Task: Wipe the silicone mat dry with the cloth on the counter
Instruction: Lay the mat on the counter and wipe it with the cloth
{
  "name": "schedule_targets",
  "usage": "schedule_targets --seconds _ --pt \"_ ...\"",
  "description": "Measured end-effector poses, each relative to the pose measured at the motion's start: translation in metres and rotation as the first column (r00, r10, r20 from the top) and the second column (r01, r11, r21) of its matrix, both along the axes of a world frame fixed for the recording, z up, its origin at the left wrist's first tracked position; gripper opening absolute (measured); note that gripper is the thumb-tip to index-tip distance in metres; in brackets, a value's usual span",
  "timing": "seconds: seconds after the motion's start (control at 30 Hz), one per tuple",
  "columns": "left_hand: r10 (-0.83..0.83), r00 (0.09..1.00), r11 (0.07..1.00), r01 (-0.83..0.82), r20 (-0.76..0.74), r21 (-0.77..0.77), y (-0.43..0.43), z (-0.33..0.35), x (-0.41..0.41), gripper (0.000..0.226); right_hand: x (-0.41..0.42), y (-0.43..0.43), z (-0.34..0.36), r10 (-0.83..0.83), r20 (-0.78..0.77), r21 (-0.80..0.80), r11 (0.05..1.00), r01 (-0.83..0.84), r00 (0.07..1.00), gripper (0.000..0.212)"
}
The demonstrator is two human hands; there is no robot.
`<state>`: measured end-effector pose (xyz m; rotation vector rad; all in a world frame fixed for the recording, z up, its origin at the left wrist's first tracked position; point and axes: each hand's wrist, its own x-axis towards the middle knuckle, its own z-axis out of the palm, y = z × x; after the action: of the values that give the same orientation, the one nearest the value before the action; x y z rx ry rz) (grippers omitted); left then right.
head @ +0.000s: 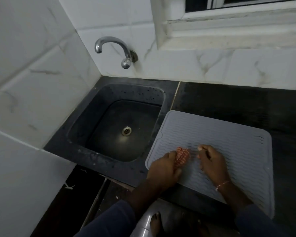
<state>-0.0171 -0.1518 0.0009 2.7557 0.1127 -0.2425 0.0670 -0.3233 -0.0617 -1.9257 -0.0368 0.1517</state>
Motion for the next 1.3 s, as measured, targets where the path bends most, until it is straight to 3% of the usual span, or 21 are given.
schedule_targets --seconds 0.17,0.3,0.4,0.53,0.63,0.73,0.83,0.9,0.97,1.07,1.2,1.3 --pt "-0.004 0.997 0.992 0.014 -0.075 0.126 -0.04 -0.024 -0.001 0.086 -0.002 -0.003 -0.002 0.029 0.091 0.01 1.0 -0.03 0.995 0.014" --pt "0.018 0.994 0.953 -0.051 0.112 0.297 -0.045 -0.037 0.002 0.054 -0.001 -0.008 -0.004 0.075 0.099 0.01 0.997 -0.077 0.992 0.017" --pt "0.085 0.996 0.937 -0.089 0.029 0.337 -0.049 -0.042 0.003 0.045 -0.006 -0.016 -0.005 0.016 0.195 -0.013 1.0 -0.014 0.981 0.021" --pt "0.088 0.996 0.963 -0.092 0.026 0.254 -0.051 -0.046 0.004 0.052 -0.007 -0.029 -0.014 0.037 0.478 -0.169 0.984 0.051 0.878 0.027" --pt "0.053 0.999 0.98 -0.053 0.002 0.19 -0.032 -0.041 0.014 0.056 -0.003 -0.025 -0.021 0.105 0.458 -0.306 0.951 0.045 0.883 0.034" --pt "0.289 0.957 0.952 -0.291 0.037 0.099 0.0 -0.034 0.022 0.049 -0.003 -0.025 -0.029 0.155 0.412 -0.405 0.914 0.028 0.898 0.041" --pt "0.467 0.882 0.884 -0.467 0.059 -0.009 0.02 -0.033 0.025 0.043 -0.004 -0.023 -0.025 0.147 0.368 -0.361 0.932 -0.004 0.918 0.048" --pt "0.394 0.911 0.917 -0.38 0.125 -0.117 0.006 -0.031 0.021 0.041 -0.006 -0.024 -0.021 0.093 0.36 -0.251 0.968 0.0 0.928 0.055" --pt "0.202 0.97 0.958 -0.167 0.136 -0.234 -0.033 -0.031 0.016 0.04 -0.006 -0.027 -0.012 -0.019 0.269 -0.065 0.997 0.037 0.963 0.051" --pt "-0.123 0.992 0.978 0.128 0.036 -0.166 -0.095 -0.034 0.007 0.041 -0.005 -0.032 -0.003 -0.095 0.154 0.112 0.991 0.078 0.983 0.038" --pt "-0.167 0.986 0.983 0.167 -0.005 0.078 -0.071 -0.04 0.012 0.045 -0.007 -0.032 -0.005 -0.09 0.206 0.086 0.994 0.074 0.974 0.047" --pt "0.031 0.999 0.998 -0.032 0.01 0.057 -0.007 -0.04 0.009 0.045 -0.008 -0.028 -0.005 -0.062 0.236 0.003 0.998 0.063 0.97 0.057"
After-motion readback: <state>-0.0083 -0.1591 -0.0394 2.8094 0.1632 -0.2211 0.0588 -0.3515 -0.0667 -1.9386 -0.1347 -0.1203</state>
